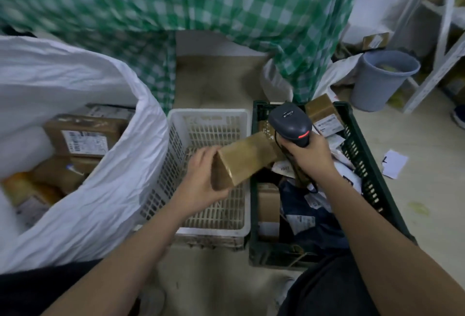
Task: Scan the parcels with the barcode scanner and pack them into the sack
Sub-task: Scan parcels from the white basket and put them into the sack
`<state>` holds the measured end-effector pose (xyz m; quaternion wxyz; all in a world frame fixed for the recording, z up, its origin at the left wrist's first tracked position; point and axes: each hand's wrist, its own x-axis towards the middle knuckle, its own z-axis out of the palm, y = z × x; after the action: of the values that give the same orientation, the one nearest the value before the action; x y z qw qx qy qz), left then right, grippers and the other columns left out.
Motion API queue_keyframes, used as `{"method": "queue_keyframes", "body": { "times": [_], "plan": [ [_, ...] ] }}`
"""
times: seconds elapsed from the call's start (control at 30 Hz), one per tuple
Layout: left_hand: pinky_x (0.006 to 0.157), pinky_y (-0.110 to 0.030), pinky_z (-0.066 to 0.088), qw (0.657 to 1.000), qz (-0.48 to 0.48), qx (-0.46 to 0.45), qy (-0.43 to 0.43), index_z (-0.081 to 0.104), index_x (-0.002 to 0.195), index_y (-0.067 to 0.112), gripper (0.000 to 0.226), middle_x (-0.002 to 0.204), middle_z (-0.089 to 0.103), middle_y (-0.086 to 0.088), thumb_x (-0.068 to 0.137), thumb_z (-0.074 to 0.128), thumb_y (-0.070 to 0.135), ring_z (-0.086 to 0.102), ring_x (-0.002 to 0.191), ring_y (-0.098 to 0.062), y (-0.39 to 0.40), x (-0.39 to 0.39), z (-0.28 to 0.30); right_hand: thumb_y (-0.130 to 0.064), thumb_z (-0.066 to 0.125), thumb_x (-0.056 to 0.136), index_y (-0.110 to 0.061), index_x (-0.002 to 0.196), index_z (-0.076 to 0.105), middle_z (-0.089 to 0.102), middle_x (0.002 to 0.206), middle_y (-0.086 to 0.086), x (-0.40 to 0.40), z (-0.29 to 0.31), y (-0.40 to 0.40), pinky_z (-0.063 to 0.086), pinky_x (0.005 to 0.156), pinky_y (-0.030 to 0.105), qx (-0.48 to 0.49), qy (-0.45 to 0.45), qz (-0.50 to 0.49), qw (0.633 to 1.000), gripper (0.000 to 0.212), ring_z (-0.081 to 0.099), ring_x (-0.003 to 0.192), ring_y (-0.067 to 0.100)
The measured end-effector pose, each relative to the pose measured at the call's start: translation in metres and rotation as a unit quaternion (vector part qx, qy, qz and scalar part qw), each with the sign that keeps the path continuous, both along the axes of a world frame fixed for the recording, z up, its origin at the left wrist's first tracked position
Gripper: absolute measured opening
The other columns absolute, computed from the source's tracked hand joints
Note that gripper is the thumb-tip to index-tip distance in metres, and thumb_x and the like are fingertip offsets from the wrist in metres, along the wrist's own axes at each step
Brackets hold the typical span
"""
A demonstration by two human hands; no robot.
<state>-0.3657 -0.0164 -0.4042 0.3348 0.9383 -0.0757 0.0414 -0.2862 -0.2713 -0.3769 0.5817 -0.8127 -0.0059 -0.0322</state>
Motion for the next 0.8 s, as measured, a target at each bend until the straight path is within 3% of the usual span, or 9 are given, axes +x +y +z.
{"method": "queue_keyframes", "body": {
  "times": [0.07, 0.13, 0.2, 0.33, 0.43, 0.5, 0.6, 0.7, 0.8],
  "plan": [
    [0.105, -0.048, 0.040, 0.989, -0.084, 0.111, -0.039, 0.023, 0.138, 0.028, 0.088, 0.137, 0.026, 0.002, 0.071, 0.080, 0.027, 0.031, 0.131, -0.026, -0.004, -0.004, -0.017, -0.026, 0.078, 0.081, -0.011, 0.096, 0.066, 0.070, 0.086, 0.004, -0.004, -0.007, 0.007, 0.046, 0.067, 0.025, 0.004, 0.028, -0.007, 1.000, 0.024, 0.063, 0.081, 0.013],
    [0.094, -0.048, 0.050, 0.964, -0.145, 0.207, -0.081, 0.030, 0.132, 0.023, 0.085, 0.134, 0.040, -0.009, 0.066, 0.084, 0.022, 0.043, 0.123, -0.032, -0.011, -0.005, -0.040, -0.028, 0.078, 0.081, -0.016, 0.099, 0.065, 0.068, 0.090, 0.001, -0.009, -0.022, 0.011, 0.044, 0.070, 0.025, -0.004, 0.071, -0.008, 0.997, 0.025, 0.062, 0.085, 0.013],
    [0.090, -0.046, 0.053, 0.955, -0.170, 0.232, -0.074, 0.041, 0.128, 0.019, 0.078, 0.129, 0.050, -0.011, 0.064, 0.085, 0.021, 0.042, 0.120, -0.028, -0.016, -0.006, -0.059, -0.029, 0.078, 0.080, -0.011, 0.098, 0.067, 0.069, 0.090, 0.005, -0.014, -0.039, 0.011, 0.043, 0.072, 0.028, -0.030, 0.099, -0.013, 0.995, 0.028, 0.064, 0.089, 0.020],
    [0.103, -0.038, 0.042, 0.994, -0.092, 0.059, -0.031, 0.051, 0.130, 0.017, 0.054, 0.132, 0.047, 0.000, 0.087, 0.057, 0.050, 0.036, 0.124, -0.015, -0.032, -0.006, -0.057, -0.029, 0.079, 0.079, -0.005, 0.095, 0.069, 0.070, 0.086, 0.008, -0.014, -0.053, 0.006, 0.045, 0.071, 0.032, -0.047, 0.100, -0.030, 0.993, 0.030, 0.064, 0.087, 0.024],
    [0.103, -0.034, 0.041, 0.993, 0.057, -0.100, -0.011, 0.053, 0.126, 0.021, 0.037, 0.128, 0.043, 0.005, 0.094, 0.056, 0.038, 0.038, 0.119, -0.008, -0.040, 0.005, -0.041, -0.030, 0.078, 0.080, -0.007, 0.095, 0.069, 0.071, 0.087, 0.009, -0.010, -0.054, 0.003, 0.050, 0.077, 0.038, -0.036, 0.107, -0.038, 0.993, 0.030, 0.065, 0.086, 0.024],
    [0.109, -0.039, 0.038, 0.979, 0.135, -0.144, 0.050, 0.044, 0.137, 0.022, 0.049, 0.141, 0.032, 0.000, 0.092, 0.060, 0.035, 0.033, 0.131, -0.015, -0.041, 0.018, -0.032, -0.029, 0.078, 0.080, -0.008, 0.093, 0.068, 0.070, 0.084, 0.006, -0.009, -0.056, 0.003, 0.049, 0.074, 0.036, -0.041, 0.108, -0.035, 0.993, 0.027, 0.065, 0.084, 0.022],
    [0.108, -0.044, 0.037, 0.920, 0.184, -0.226, 0.263, 0.020, 0.151, 0.016, 0.080, 0.152, 0.032, -0.009, 0.088, 0.065, 0.040, 0.039, 0.134, -0.028, -0.036, 0.037, -0.028, -0.027, 0.079, 0.079, -0.015, 0.090, 0.065, 0.069, 0.084, 0.003, -0.008, -0.057, 0.003, 0.050, 0.077, 0.035, -0.053, 0.105, -0.032, 0.993, 0.021, 0.065, 0.085, 0.021],
    [0.099, -0.046, 0.047, 0.799, 0.179, -0.381, 0.430, 0.039, 0.140, 0.013, 0.071, 0.134, 0.055, -0.011, 0.084, 0.068, 0.044, 0.057, 0.113, -0.028, -0.028, 0.039, -0.031, -0.030, 0.078, 0.079, -0.013, 0.092, 0.067, 0.070, 0.086, 0.003, -0.004, -0.059, 0.002, 0.050, 0.078, 0.037, -0.056, 0.112, -0.031, 0.992, 0.024, 0.066, 0.087, 0.021],
    [0.089, -0.040, 0.054, 0.761, 0.146, -0.448, 0.446, 0.052, 0.132, 0.015, 0.055, 0.115, 0.066, -0.005, 0.084, 0.069, 0.034, 0.063, 0.105, -0.021, -0.021, 0.034, -0.041, -0.031, 0.078, 0.079, -0.012, 0.095, 0.068, 0.071, 0.089, 0.002, -0.003, -0.058, 0.005, 0.050, 0.075, 0.033, -0.054, 0.113, -0.017, 0.992, 0.027, 0.066, 0.088, 0.019]
  ]
}}
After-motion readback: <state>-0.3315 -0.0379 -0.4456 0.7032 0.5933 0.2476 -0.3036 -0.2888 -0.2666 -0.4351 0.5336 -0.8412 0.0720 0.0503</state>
